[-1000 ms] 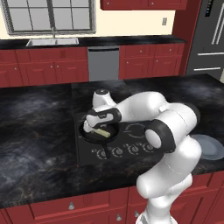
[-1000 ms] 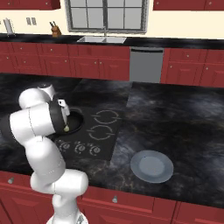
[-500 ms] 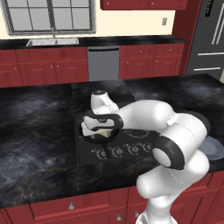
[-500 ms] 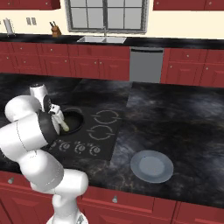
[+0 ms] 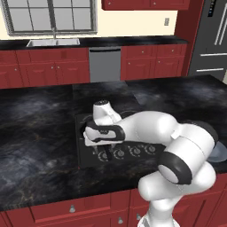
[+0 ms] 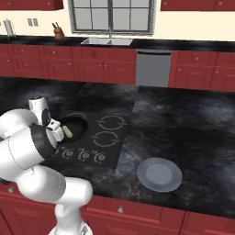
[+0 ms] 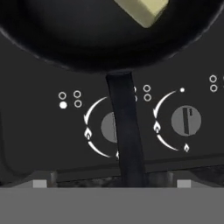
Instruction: Pick up the butter stick and place it in the pan. Then turn on the burner for the pan.
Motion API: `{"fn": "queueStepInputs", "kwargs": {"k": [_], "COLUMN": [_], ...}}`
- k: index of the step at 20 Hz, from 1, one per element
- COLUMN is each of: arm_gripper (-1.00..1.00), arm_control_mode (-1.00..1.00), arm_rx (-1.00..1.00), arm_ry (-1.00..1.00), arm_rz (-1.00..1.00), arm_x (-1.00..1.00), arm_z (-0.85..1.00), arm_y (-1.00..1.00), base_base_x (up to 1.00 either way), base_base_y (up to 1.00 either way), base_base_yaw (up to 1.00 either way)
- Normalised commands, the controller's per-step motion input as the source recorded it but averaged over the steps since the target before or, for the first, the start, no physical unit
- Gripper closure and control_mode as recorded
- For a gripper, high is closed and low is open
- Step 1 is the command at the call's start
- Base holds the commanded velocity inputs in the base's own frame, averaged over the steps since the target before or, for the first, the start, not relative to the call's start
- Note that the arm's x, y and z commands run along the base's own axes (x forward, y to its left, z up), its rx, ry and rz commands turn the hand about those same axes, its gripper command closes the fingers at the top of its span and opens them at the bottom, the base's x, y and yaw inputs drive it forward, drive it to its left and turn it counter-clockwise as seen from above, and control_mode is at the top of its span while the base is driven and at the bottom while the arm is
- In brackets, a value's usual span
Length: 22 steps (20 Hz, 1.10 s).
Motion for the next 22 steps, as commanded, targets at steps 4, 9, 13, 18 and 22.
{"fn": "queueStepInputs", "kwargs": {"k": [4, 9, 13, 18, 22], "arm_gripper": [-1.0, -1.0, -1.0, -1.0, -1.0], "arm_control_mode": [-1.0, -1.0, -1.0, -1.0, -1.0], "arm_rx": [0.0, 0.0, 0.0, 0.0, 0.0], "arm_ry": [0.0, 0.0, 0.0, 0.0, 0.02], "arm_rz": [-0.15, -0.13, -0.12, -0.07, 0.0], "arm_x": [-0.14, -0.01, 0.0, 0.0, 0.0], "arm_z": [-0.3, -0.17, -0.12, -0.06, 0.0], "arm_y": [-0.22, -0.08, 0.0, 0.0, 0.0], "base_base_x": [0.0, 0.0, 0.0, 0.0, 0.0], "base_base_y": [0.0, 0.0, 0.0, 0.0, 0.0], "base_base_yaw": [0.0, 0.0, 0.0, 0.0, 0.0]}}
